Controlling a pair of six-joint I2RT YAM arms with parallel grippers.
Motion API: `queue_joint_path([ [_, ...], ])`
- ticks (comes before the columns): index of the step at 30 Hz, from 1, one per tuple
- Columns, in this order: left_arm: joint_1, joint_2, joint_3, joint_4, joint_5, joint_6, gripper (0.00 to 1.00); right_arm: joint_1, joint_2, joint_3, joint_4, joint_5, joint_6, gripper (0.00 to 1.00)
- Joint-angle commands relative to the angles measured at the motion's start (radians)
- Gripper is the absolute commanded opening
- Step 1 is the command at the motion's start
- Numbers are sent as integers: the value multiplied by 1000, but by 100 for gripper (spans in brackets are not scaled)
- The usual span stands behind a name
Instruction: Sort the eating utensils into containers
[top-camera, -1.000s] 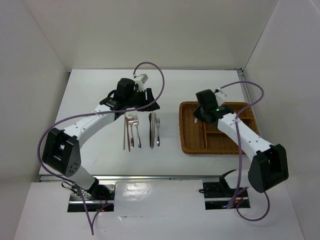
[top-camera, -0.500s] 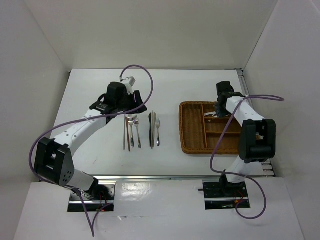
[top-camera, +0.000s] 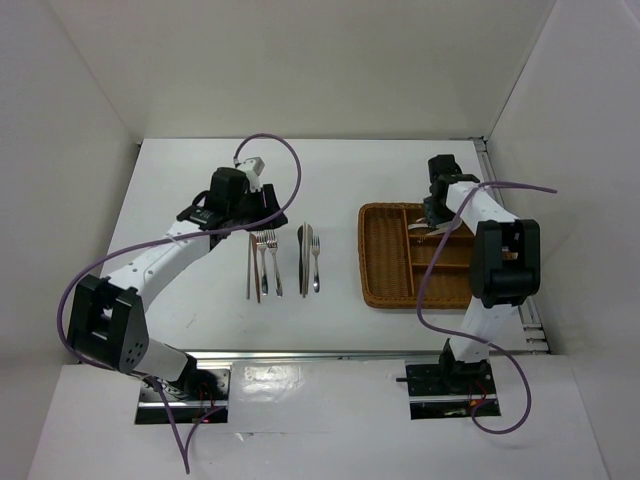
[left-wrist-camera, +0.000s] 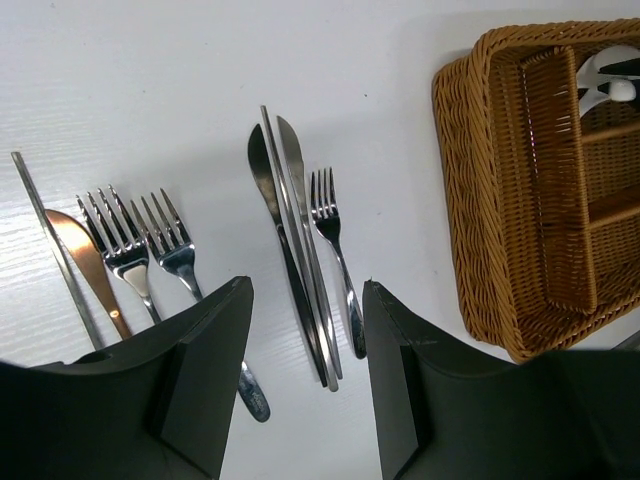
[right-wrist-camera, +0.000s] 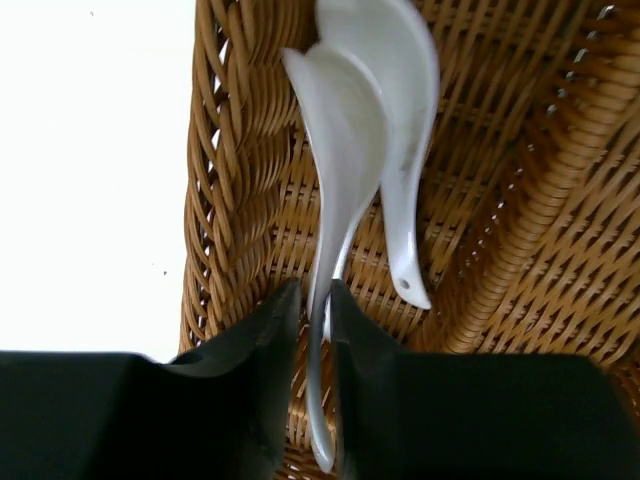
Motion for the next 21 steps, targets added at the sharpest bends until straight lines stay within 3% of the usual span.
queue_joint_path([
  [1,6,11,21,32,-6,22,62,-4,8,50,-18,-15,12,27],
  [9,6,11,0,32,-15,31,63,-4,-116,-27,40,-49,-78,42],
  [12,6,30,-9,10,-25,22,63,-4,-220,-92,203,-143,-243,50],
  [13,6,39,-9,10,-25,22,63,-4,-246,-108,245,-244,-346,52],
  [16,15,39,-35,19,-35,12,63,-4,-343,-181,359,-418,-463,52],
  [21,74,48,-90,87,-23,-17,63,6,-490,-318,475,-529,-596,50],
])
